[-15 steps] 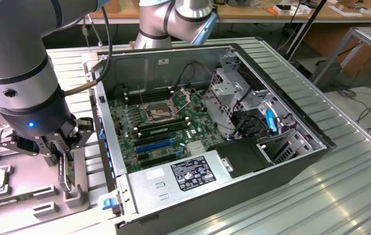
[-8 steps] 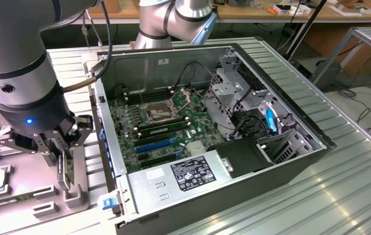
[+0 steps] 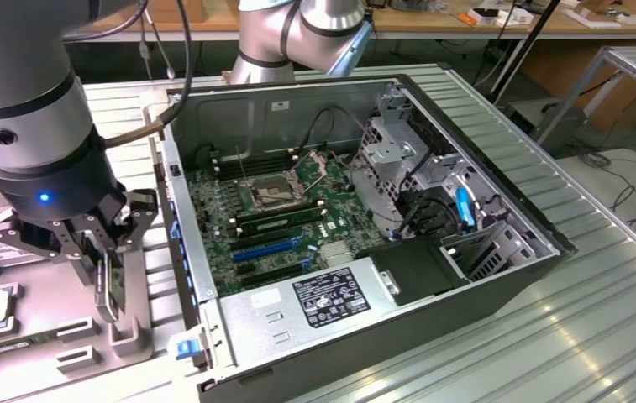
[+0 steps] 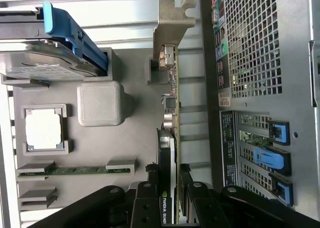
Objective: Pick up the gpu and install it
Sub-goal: 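Pick up the gpu and move the gpu toward the slot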
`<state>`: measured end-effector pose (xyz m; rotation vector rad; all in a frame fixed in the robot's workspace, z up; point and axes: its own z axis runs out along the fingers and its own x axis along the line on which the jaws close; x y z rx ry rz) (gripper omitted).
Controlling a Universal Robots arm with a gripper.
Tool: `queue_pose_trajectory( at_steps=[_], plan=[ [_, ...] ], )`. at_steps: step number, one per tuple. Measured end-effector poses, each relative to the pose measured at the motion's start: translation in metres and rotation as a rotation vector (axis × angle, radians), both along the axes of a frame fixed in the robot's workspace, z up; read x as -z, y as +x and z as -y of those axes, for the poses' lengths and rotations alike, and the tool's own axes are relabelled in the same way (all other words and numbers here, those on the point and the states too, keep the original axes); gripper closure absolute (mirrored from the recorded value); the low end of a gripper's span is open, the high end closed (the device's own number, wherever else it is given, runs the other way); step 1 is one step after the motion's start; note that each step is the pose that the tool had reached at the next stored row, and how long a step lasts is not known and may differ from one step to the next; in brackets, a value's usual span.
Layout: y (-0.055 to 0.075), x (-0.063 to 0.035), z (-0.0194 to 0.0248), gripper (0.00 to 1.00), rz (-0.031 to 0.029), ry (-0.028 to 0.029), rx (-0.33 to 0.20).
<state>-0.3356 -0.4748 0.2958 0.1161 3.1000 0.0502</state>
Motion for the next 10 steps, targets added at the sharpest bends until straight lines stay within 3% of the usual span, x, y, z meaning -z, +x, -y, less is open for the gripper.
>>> queue_pose_trajectory(
  at_steps=[5,10],
  plan=[
    [0.0000,-0.0074,0.0000,0.73,-0.0001,-0.0001,0.000],
    [0.0000,-0.0079,0.0000,0.73,0.0001,0.0000,0.000]
  ],
)
